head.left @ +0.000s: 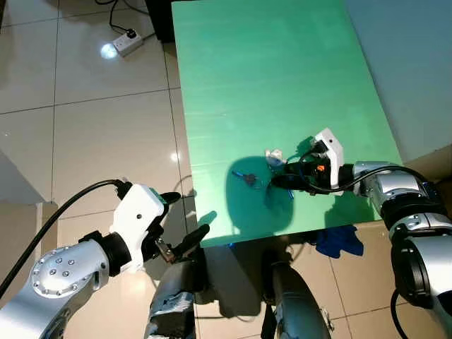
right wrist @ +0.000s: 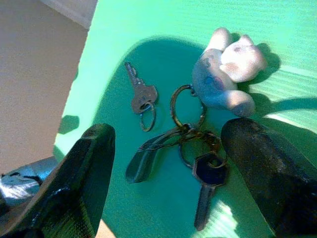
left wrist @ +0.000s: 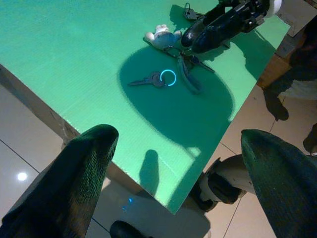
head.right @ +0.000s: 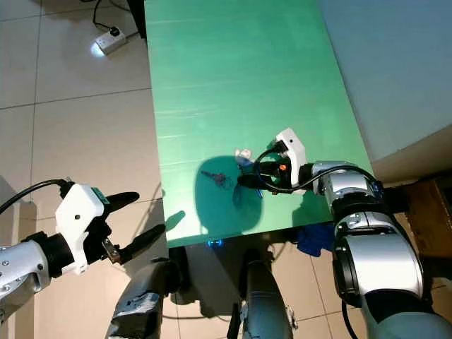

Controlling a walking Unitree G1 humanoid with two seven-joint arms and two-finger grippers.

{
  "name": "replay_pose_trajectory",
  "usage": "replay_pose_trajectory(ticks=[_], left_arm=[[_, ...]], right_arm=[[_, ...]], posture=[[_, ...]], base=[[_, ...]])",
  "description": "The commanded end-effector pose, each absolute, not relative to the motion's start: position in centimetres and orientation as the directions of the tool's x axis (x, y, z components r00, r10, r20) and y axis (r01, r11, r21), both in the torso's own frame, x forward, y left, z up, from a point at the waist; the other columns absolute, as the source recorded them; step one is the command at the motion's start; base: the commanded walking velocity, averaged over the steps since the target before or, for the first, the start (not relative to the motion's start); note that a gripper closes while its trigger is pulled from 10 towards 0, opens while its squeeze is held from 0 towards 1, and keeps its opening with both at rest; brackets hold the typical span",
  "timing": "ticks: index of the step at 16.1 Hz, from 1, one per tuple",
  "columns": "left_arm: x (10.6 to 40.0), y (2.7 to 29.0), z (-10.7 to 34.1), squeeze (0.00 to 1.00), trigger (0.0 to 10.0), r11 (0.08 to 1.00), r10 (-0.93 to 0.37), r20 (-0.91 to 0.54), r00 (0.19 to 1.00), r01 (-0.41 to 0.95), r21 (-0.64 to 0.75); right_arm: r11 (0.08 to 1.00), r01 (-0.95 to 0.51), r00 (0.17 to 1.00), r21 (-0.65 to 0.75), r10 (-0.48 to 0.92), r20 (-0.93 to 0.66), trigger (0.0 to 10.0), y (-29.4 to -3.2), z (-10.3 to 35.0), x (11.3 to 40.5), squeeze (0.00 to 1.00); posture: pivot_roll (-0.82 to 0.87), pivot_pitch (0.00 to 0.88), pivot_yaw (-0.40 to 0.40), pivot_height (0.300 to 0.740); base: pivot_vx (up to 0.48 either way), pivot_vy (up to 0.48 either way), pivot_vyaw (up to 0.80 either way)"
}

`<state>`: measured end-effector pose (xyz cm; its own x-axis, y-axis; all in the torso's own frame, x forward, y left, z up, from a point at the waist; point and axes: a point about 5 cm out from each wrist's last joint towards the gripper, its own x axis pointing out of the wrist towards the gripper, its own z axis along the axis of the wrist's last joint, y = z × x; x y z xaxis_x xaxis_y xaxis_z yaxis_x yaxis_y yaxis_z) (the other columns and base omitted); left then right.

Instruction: Hang keys on a hook

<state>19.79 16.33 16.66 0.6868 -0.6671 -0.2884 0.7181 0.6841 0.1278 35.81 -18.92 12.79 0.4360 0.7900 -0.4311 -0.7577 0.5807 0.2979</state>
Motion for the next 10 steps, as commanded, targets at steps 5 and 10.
replay_pose_trajectory(ticks=[5, 10], left_arm=[[19.1, 16.0, 16.1, 0.0, 10.0, 0.677, -0.673, -0.301, 0.675, 0.727, 0.117], [19.2, 16.0, 15.5, 0.0, 10.0, 0.672, -0.678, -0.303, 0.67, 0.731, 0.115]], right_arm=[[0.563, -0.752, 0.388, 0.342, 0.798, -0.46, 10.0, -19.6, 11.8, 34.9, 0.0], [0.592, -0.745, 0.411, 0.309, 0.771, -0.486, 10.0, -20.5, 11.7, 34.8, 0.0]], posture=[[-0.01, 0.461, -0.012, 0.74], [-0.02, 0.457, -0.005, 0.74]], base=[[0.0, 0.0, 0.0], [0.0, 0.0, 0.0]])
